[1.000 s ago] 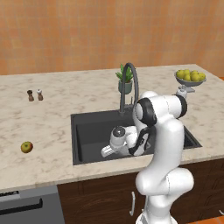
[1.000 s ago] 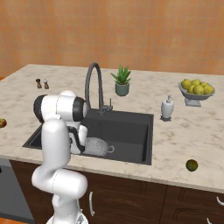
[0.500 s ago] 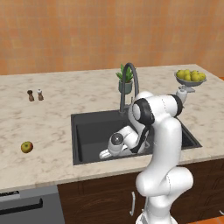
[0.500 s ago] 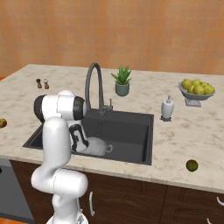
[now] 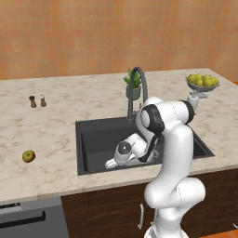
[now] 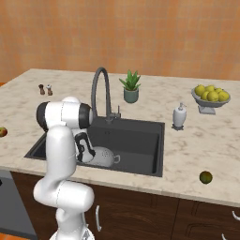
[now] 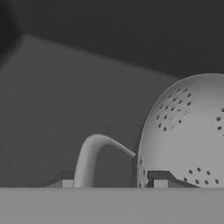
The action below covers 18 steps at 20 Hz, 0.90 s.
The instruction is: Put the colander in the sink, put the mango, apple in the colander, and turn on the sink faucet and pour water over the colander.
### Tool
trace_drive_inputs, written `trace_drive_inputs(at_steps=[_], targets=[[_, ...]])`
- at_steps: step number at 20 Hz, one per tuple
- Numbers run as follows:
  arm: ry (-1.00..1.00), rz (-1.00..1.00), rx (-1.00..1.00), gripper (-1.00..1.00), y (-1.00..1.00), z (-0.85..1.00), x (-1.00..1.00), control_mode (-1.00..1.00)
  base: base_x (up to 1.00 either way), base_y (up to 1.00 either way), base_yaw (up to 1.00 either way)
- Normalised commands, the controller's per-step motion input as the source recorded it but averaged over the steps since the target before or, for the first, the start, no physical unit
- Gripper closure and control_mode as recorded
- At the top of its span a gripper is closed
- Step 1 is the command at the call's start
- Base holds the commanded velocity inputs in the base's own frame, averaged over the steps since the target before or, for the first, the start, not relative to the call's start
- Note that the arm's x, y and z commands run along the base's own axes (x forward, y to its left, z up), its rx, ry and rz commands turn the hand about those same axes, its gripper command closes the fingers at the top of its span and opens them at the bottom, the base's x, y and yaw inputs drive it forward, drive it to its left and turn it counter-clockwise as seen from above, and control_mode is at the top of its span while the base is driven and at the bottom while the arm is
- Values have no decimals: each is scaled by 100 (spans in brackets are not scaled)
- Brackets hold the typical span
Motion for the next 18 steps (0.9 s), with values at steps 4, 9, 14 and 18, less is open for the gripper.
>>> trace_drive_inputs(at_steps=[4, 9, 14, 18], targets=[[0, 0, 0, -100, 0, 0, 0, -100, 0, 0, 0], [3, 0, 0, -100, 0, 7, 3, -100, 0, 0, 0], [0, -1, 0, -100, 0, 52, 2, -100, 0, 0, 0], [0, -7, 0, -100, 2, 58, 0, -100, 0, 0, 0]])
